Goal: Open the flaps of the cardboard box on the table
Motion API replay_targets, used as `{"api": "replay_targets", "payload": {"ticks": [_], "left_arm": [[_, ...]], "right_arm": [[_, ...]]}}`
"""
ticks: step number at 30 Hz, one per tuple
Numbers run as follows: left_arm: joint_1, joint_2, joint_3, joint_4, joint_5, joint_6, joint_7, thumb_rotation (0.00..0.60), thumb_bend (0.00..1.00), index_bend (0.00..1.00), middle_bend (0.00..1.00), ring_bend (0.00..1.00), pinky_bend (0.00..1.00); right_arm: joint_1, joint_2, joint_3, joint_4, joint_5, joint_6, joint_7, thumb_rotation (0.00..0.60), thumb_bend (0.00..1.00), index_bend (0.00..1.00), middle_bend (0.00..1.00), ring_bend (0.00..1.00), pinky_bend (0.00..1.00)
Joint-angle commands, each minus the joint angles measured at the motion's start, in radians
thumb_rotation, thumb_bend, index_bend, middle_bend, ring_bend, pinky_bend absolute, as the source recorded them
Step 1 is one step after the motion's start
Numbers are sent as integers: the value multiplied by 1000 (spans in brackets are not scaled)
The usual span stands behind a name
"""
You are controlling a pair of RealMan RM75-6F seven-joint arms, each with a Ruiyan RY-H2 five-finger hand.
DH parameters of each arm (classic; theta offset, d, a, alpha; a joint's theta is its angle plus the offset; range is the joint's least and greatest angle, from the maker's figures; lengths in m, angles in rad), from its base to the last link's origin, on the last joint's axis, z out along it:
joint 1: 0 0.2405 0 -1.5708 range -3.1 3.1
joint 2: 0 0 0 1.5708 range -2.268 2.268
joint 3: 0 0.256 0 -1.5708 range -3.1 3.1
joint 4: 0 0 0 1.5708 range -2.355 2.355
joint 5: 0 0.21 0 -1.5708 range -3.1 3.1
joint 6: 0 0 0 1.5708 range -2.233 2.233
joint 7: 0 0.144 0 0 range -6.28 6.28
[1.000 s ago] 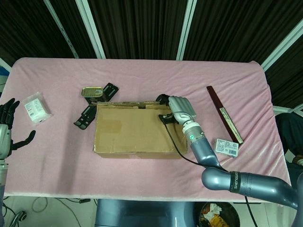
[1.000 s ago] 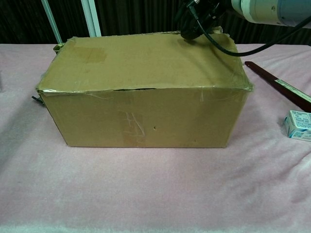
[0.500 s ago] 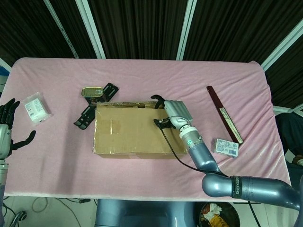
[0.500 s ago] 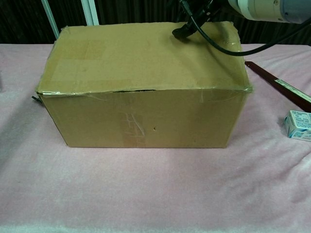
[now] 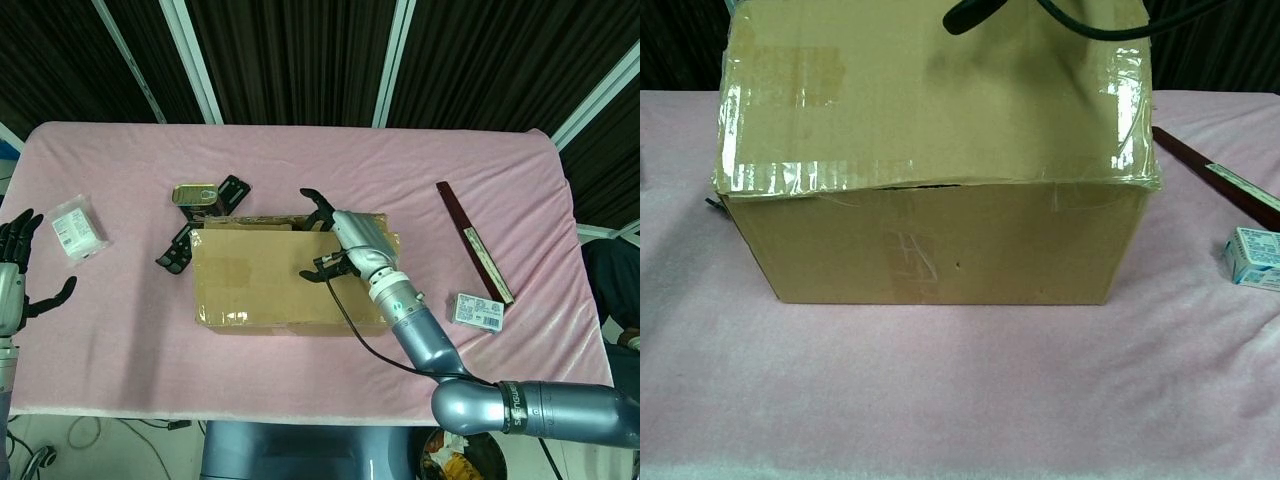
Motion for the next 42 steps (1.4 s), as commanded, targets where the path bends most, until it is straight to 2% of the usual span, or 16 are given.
{"api": "replay_targets", "payload": {"ticks": [1, 9, 22, 32, 42], "left_arm": [[0, 0, 0, 0, 0, -1, -1, 600, 248, 0, 0, 0, 0], [1, -2, 1, 1, 6, 2, 1, 600, 248, 0, 0, 0, 0], [1, -8, 3, 5, 16, 6, 7, 600, 249, 0, 0, 0, 0], [3, -9, 5, 2, 22, 9, 2, 600, 249, 0, 0, 0, 0], [3, -7, 5, -4, 16, 0, -2, 600, 249, 0, 0, 0, 0]], "right_arm": [[6, 25, 11, -33, 33, -1, 12, 589, 139, 1, 370, 440, 560], [4, 74, 25, -108, 56, 0, 49, 562, 129, 0, 392, 487, 621], [1, 199, 46, -279, 49, -12, 80, 551, 129, 0, 392, 488, 622], [-20, 285, -2, -313, -108, -126, 88, 544, 129, 0, 398, 494, 622], [-14, 368, -22, -355, -143, -182, 130, 547, 129, 0, 417, 520, 645]]}}
